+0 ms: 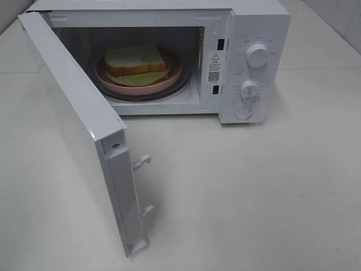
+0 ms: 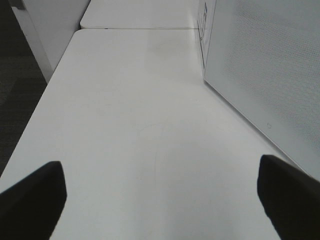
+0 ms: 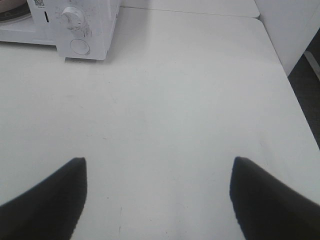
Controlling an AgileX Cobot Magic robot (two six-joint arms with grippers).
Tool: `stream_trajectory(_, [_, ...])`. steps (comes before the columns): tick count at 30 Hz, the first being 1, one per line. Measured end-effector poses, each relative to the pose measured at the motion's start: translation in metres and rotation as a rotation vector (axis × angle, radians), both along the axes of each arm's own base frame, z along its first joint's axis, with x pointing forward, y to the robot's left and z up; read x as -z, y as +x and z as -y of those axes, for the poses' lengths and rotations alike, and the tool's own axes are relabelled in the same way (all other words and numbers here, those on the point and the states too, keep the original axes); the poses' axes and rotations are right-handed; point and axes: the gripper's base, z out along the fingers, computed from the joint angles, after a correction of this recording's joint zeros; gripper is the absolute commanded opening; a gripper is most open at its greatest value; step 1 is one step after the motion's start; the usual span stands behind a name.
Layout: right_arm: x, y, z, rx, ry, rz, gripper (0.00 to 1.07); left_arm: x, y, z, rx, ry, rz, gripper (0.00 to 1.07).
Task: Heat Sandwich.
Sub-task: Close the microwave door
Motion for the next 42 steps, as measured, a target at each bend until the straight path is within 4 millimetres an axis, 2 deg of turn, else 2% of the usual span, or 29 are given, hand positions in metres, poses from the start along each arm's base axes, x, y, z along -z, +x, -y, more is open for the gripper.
stream_trajectory(42, [0.0000,0.0000,0.0000,0.000,0.000,0.000,0.76,-0.0022,-0.0001,0.0000,0.000,0.000,0.006,0.98])
